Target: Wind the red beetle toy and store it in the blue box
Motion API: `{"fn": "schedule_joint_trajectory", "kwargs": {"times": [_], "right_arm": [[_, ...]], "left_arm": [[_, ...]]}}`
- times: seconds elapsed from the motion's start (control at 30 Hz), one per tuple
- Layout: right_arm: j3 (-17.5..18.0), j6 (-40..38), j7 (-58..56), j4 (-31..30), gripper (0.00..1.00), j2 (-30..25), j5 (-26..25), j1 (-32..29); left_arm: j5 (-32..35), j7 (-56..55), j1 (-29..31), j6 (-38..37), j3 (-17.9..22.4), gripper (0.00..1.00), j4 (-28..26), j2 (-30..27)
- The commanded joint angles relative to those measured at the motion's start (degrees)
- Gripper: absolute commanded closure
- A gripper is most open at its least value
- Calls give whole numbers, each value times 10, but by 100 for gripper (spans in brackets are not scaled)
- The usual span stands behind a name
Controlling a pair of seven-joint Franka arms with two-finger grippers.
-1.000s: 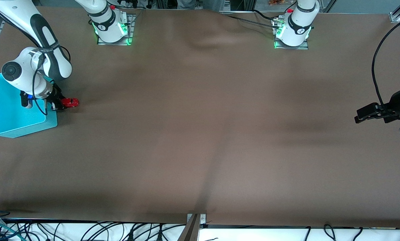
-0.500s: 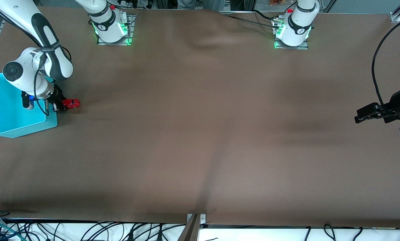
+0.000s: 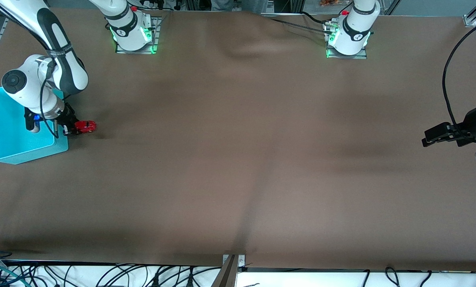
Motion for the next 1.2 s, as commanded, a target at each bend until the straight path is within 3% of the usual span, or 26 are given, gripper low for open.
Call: {"fn": "schedule_joint_trajectory", "kwargs": {"times": [0.0,0.6,1.17], "right_arm": [[4,-29,8,-4,100,-37,-38,-2],[15,-163,-10,31,100,-104,-135,-2],[23,-268,-118,78,100,-141,-140,9]], "left_arm": [[8,9,-4,2,3,0,3,-1],[8,9,-4,2,3,0,3,0],[8,9,-4,3,3,0,3,-1]]}}
